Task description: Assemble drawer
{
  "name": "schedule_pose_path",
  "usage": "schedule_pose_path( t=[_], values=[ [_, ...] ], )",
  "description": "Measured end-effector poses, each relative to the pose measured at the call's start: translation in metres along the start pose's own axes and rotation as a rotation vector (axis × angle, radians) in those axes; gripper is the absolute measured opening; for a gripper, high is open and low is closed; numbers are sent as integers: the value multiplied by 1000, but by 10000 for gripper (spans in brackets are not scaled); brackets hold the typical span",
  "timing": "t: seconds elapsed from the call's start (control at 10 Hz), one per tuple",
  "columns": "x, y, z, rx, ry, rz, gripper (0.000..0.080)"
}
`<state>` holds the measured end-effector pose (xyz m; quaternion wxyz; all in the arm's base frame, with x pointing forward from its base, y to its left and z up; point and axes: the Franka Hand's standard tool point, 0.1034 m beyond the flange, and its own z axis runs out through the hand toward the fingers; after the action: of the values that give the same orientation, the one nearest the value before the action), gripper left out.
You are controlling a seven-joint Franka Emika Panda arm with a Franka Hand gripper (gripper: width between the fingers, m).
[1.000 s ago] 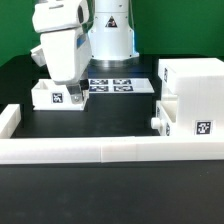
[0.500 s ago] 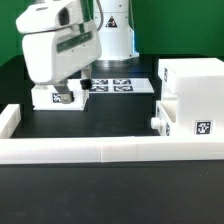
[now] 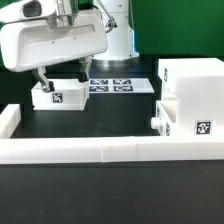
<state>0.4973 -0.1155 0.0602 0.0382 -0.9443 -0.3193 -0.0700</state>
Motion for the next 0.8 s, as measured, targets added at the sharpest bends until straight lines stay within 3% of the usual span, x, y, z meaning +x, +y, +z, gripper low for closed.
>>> schedule_pose_path(
  t=[0.3, 0.5, 0.8],
  values=[
    [1, -1, 0, 3, 4, 190, 649],
    [-15, 5, -7, 6, 0, 476, 649],
    [-28, -15, -8, 5, -22, 605, 649]
  ],
)
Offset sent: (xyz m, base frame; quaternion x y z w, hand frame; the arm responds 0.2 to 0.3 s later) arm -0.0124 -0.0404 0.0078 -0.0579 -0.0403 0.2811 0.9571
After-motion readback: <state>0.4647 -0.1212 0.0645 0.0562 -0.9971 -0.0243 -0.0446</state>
